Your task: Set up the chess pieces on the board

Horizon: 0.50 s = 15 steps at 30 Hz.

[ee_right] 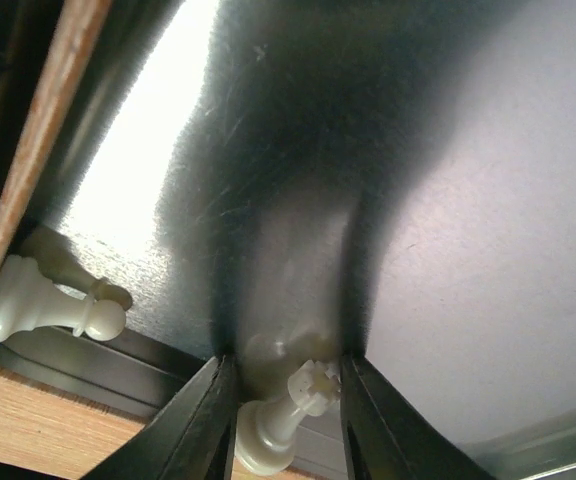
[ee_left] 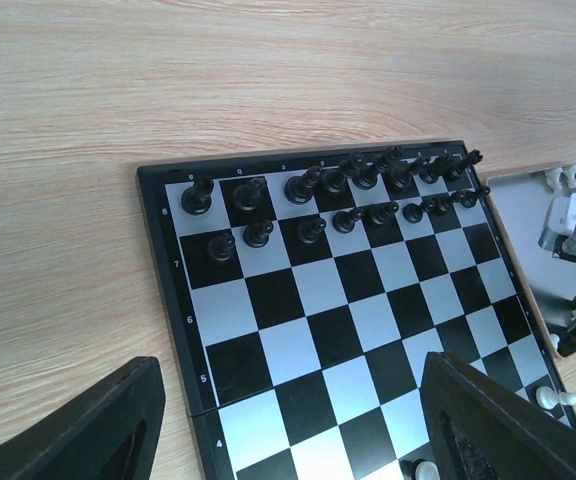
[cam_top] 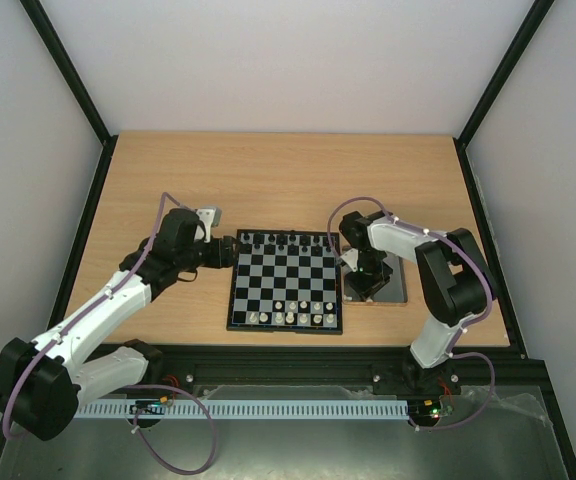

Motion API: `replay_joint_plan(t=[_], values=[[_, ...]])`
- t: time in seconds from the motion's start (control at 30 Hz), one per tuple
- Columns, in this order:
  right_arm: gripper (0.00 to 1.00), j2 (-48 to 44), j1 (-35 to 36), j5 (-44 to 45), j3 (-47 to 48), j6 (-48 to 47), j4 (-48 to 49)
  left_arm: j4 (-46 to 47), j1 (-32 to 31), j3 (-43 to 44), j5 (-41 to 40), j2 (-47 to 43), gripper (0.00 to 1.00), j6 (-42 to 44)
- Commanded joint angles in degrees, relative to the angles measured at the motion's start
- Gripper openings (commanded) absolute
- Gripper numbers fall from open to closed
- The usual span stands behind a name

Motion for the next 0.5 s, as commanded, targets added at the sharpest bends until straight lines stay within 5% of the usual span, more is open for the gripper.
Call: replay_joint_plan(t=[0.0, 0.47], values=[[0.28, 3.42, -0.03, -5.46, -2.13, -0.22, -2.87, -0.69, -0.3, -0.98, -0.45, -1.0, 0.73, -0.34], [0.12, 7.8, -0.03, -2.31, 2.22, -5.13, 3.99, -1.65, -0.33, -0.81, -0.35, -1.74, 0.73, -0.64]])
